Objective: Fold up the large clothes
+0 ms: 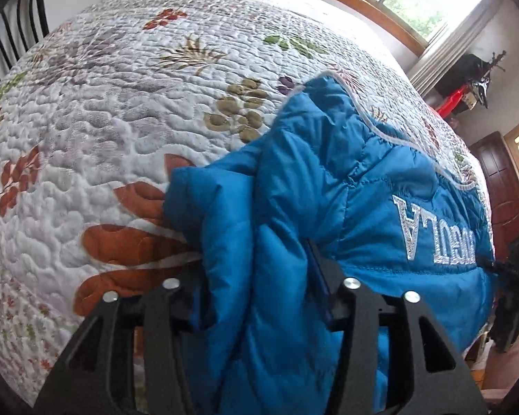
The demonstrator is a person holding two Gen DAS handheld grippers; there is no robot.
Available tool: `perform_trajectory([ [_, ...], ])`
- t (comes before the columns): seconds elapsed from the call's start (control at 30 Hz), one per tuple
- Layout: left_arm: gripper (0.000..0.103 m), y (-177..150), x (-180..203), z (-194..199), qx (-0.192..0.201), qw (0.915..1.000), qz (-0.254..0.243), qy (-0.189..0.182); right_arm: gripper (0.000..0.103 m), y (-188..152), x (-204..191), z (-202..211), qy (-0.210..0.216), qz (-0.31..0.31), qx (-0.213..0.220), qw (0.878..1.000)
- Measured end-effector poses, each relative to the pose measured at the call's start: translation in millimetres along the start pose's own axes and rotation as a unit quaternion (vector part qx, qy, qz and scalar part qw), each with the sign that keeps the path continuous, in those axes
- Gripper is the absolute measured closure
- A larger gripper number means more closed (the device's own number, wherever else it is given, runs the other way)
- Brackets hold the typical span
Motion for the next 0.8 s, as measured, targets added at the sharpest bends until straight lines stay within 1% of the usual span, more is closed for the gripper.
perform_trajectory([
  [0.07, 0.047, 2, -5, 19, 0.007, 0.9999, 0.001, -0.012, 0.044, -5, 2, 19, -0.02, 0.001, 0.009, 1.0],
  [0.1, 0.045, 3, -9, 31, 0.017, 0.9997, 0.002, -0.017, 0.043, -7, 3, 28, -0.025, 0.002, 0.015, 1.0],
  [0.13, 0.04, 5, -12, 42, 0.025, 0.9995, 0.005, -0.017, 0.043, -7, 3, 38, -0.033, 0.004, 0.023, 0.999],
  [0.2, 0.04, 11, -14, 63, 0.045, 0.9989, -0.003, -0.01, 0.041, -2, -5, 58, -0.056, 0.02, 0.039, 0.997],
  [0.27, 0.04, 24, -8, 70, 0.053, 0.9984, -0.019, -0.002, 0.038, 12, -18, 67, -0.067, 0.043, 0.045, 0.996],
  [0.37, 0.039, 52, 12, 60, 0.049, 0.9975, -0.05, 0.011, 0.036, 42, -44, 57, -0.077, 0.083, 0.036, 0.993],
  [0.43, 0.037, 73, 29, 39, 0.03, 0.9967, -0.073, 0.021, 0.035, 66, -59, 37, -0.08, 0.1, 0.022, 0.991],
  [0.5, 0.037, 92, 38, 17, 0.008, 0.9961, -0.079, 0.039, 0.035, 89, -61, 15, -0.093, 0.1, 0.011, 0.991],
  [0.57, 0.037, 109, 42, -3, -0.009, 0.9962, -0.076, 0.042, 0.035, 111, -55, -1, -0.107, 0.091, -0.001, 0.99],
  [0.63, 0.041, 119, 45, -16, -0.021, 0.9964, -0.075, 0.034, 0.035, 122, -49, -12, -0.114, 0.087, -0.015, 0.99],
  [0.67, 0.049, 121, 47, -20, -0.025, 0.9965, -0.074, 0.03, 0.039, 125, -50, -17, -0.104, 0.09, -0.022, 0.99],
  [0.7, 0.056, 123, 51, -22, -0.029, 0.9965, -0.074, 0.025, 0.053, 126, -53, -19, -0.089, 0.095, -0.027, 0.991],
  [0.73, 0.069, 124, 55, -23, -0.031, 0.9964, -0.076, 0.02, 0.059, 127, -56, -18, -0.084, 0.1, -0.026, 0.991],
  [0.77, 0.073, 125, 56, -24, -0.028, 0.9963, -0.078, 0.023, 0.073, 128, -59, -16, -0.085, 0.108, -0.02, 0.99],
  [0.8, 0.076, 127, 58, -22, -0.02, 0.9962, -0.08, 0.029, 0.083, 130, -61, -14, -0.082, 0.112, -0.017, 0.99],
])
Point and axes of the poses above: each gripper's, at about its wrist camera, not at the fingertips, and z roughly against the way its jaws point, x to its right, y to its top, the point moved 8 cm from there along -z, roughly the way its jaws point, and after that the axes turned 13 degrees about -x, right-handed, at the moved point
